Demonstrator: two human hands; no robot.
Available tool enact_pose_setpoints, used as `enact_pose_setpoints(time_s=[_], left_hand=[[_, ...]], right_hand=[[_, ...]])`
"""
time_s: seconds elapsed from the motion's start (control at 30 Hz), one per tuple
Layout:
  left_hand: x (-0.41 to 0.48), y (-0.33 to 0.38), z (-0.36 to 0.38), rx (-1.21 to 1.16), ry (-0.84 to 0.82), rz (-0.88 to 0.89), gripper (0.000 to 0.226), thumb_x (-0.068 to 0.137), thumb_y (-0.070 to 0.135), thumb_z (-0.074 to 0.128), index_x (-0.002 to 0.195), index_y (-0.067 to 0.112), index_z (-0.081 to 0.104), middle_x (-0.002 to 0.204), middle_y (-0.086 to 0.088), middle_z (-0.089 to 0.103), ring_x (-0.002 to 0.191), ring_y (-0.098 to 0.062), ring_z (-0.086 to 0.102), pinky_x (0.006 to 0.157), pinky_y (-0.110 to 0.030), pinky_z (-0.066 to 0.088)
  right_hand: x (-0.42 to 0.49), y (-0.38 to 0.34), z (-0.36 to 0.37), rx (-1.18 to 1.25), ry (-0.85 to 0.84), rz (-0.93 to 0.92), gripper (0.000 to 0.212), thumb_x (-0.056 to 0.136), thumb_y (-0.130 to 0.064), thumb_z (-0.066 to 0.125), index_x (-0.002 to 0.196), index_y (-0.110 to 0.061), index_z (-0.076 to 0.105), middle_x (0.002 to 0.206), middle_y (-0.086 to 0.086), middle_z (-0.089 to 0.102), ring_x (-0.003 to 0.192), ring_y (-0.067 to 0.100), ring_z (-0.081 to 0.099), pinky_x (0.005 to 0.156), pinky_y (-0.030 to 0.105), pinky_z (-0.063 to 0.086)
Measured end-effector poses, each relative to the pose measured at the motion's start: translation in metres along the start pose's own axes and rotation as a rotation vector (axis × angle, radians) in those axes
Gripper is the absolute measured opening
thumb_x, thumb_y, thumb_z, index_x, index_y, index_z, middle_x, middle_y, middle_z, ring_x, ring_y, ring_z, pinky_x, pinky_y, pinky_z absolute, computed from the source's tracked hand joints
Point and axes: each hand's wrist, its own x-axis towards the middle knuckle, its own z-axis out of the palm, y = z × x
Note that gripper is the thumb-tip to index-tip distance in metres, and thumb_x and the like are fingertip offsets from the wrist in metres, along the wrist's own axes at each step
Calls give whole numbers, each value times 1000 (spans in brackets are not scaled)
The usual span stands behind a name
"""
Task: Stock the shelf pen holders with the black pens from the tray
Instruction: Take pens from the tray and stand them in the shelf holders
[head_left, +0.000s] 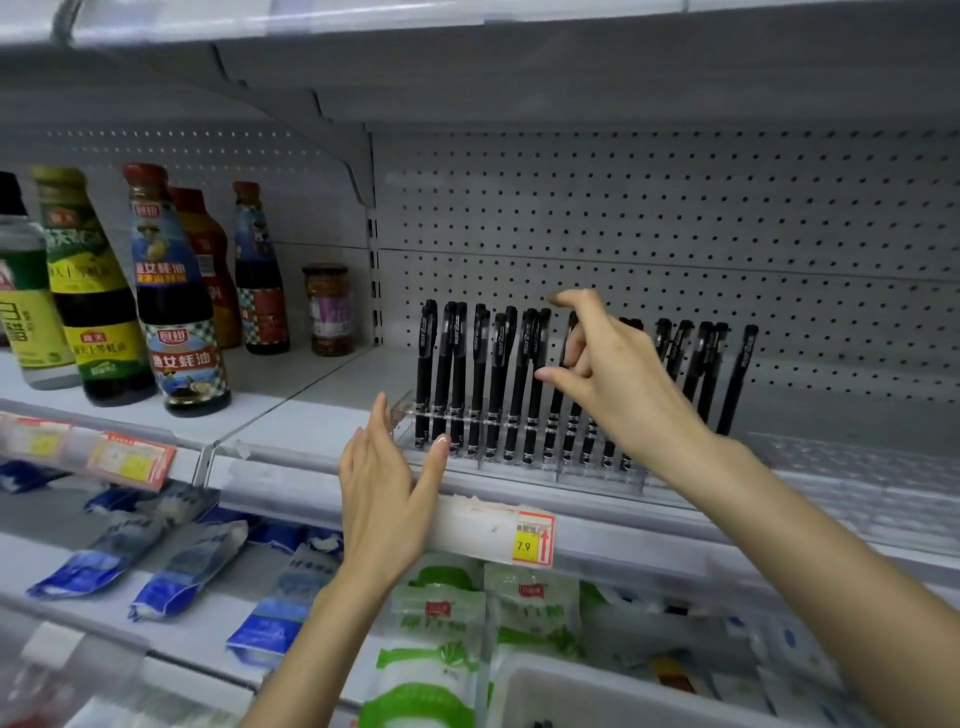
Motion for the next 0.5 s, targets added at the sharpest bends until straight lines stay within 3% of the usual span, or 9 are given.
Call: enact_pose_setpoints(time_s=[0.1,0.27,0.37,0.5], left_hand=[[-7,6,-9,-45,11,43,85,84,65,26,150,13,19,151,-3,33,139,-16,25,116,-35,17],[-60,19,-22,-47,119,267,55,98,37,39,144,8,35,152,-6,33,142,-14,26,116,-39,23],[-114,25,-19,-205,75,190,50,98,32,40,143,11,36,152,-3,33,141,-11,28,115,-33,25],[-195,10,1,-303,-137,-30,48,97,39,39,141,20,36,148,2,38,136,-7,34,110,-17,25]], right_hand=[[-13,-4,-9,24,3,13,61,88,-22,65,139,-21,32,84,-6,50,71,4,52,74,21,46],[-66,-8,-9,99,-54,34,54,87,-21,67,133,-24,39,83,-7,52,69,8,58,66,16,49],[-115,-4,6,190,-124,64,47,86,-22,67,126,-28,43,82,-6,54,69,9,58,65,17,47],[-193,17,49,246,-285,207,33,85,-24,68,111,-31,49,84,-6,55,72,9,56,63,13,43]])
